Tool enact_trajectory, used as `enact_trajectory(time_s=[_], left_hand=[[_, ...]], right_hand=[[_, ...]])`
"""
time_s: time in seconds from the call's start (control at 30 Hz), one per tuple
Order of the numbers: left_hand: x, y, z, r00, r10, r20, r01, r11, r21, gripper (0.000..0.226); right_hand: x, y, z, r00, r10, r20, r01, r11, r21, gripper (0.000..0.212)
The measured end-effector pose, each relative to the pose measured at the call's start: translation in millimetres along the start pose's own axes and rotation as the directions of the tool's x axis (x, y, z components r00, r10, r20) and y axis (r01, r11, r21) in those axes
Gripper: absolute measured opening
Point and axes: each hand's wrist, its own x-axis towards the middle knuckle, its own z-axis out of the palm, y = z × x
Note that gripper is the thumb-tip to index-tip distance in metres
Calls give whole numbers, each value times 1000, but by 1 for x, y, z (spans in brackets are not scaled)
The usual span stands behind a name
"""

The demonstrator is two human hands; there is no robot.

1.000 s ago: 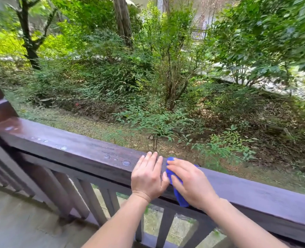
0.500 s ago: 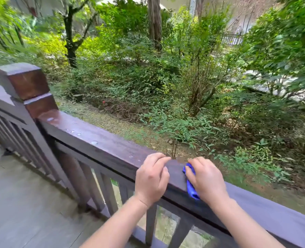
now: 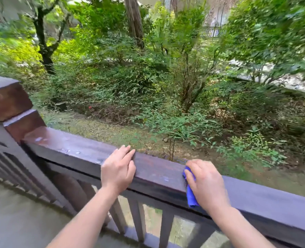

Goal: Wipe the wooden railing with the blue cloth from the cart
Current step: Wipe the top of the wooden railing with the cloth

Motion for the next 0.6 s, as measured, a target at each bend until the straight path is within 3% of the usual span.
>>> enact_trajectory(time_s=[0.17,0.3,0.47,0.6], left_hand=[[-2,-19,14,965,234,-120,-232,972,32,45],[-2,-22,19,953,254,-164,-252,967,34,45],[-2,-23,18,958,256,-132,-256,967,15,45],[-2,-22,16,964,244,-110,-244,970,13,45]], right_hand=[[-24,-21,14,983,-180,-29,181,981,63,21],[-6,-38,14,987,89,-131,-84,995,47,19],[-24,-58,17,990,-135,-34,137,988,75,16],[11,-57,12,990,134,-38,-133,991,13,8]])
